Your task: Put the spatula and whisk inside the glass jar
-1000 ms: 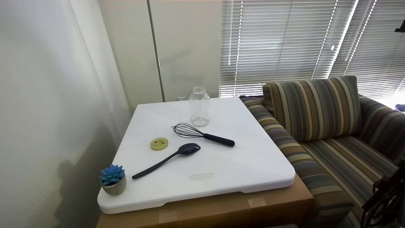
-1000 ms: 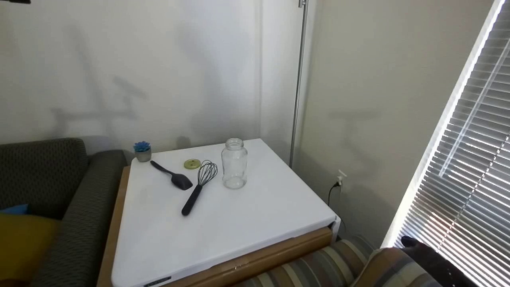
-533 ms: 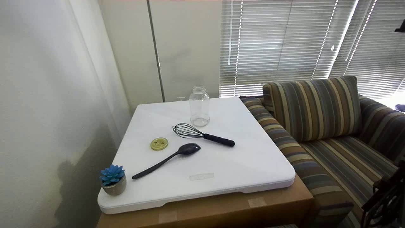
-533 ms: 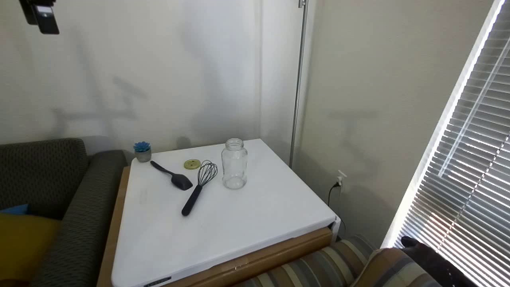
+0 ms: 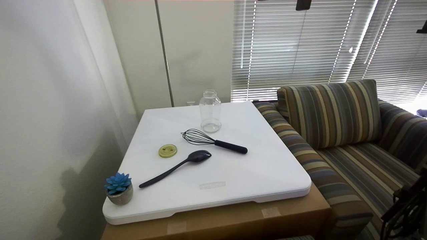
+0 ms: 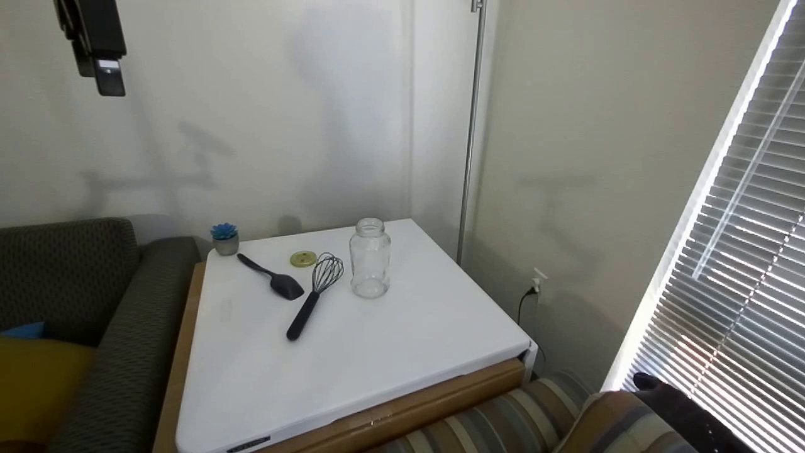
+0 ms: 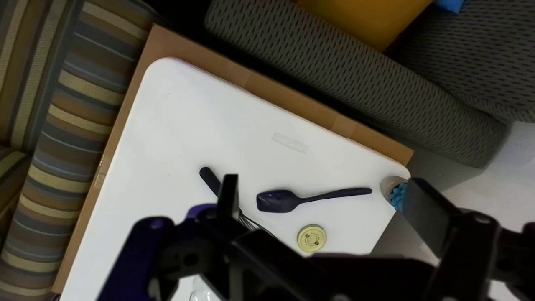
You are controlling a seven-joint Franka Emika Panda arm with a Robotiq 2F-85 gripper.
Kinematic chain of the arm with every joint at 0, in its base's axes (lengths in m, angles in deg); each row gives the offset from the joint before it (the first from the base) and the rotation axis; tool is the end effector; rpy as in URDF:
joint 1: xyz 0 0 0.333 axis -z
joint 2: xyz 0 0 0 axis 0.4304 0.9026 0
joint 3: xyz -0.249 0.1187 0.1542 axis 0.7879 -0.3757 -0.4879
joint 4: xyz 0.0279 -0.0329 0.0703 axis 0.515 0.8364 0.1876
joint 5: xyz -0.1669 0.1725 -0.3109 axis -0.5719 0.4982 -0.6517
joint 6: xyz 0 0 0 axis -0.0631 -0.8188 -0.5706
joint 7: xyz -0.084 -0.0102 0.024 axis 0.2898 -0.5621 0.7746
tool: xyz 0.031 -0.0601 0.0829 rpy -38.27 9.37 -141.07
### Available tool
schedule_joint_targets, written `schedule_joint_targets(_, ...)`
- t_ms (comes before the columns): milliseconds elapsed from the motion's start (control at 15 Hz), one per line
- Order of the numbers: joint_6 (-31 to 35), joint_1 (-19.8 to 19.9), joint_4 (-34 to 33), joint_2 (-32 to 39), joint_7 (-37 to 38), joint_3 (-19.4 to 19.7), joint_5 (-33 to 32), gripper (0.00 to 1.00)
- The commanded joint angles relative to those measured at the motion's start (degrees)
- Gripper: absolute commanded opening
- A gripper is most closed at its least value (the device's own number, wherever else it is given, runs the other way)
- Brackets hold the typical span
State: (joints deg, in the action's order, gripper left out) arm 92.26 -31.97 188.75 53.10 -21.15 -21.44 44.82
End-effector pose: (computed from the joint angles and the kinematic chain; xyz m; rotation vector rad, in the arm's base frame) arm 0.4956 0.1535 0.4993 -2.9900 0.1945 0.0520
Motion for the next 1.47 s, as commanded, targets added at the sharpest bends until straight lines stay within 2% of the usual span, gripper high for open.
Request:
schedule_joint_targets(0,0.7,-0.1,-0.2,0.5,1.1,0.0,-0.3,1.0)
schedule_joint_targets(133,3.6,0.1,0.0,2.0,5.7,0.0,1.4,1.0)
schedule_joint_targets(333,8.5,0.1,-2.8,7.9,16.9,-0.3,1.1,1.0)
schedule_joint_targets(533,14.5,-1.0,-4.7,13.3,27.6,-0.2,0.6,1.0)
schedule_joint_targets(733,17.5,-2.6,-7.7,18.9,38.4,0.4,0.8,1.0)
schedule_joint_targets(800,17.0,-3.0,-8.8,20.4,40.1,0.6,0.9,1.0)
schedule_joint_targets(867,16.8,-2.8,-5.4,16.7,36.4,0.6,0.6,1.0)
schedule_joint_targets(1133,16.9,-3.5,-8.1,20.2,39.6,0.8,0.7,1.0)
schedule_joint_targets(1267,16.8,-4.4,-7.2,20.3,38.9,0.5,-1.1,1.0)
schedule_joint_targets(1400,19.5,-6.3,-5.5,21.3,41.4,0.6,-4.9,1.0)
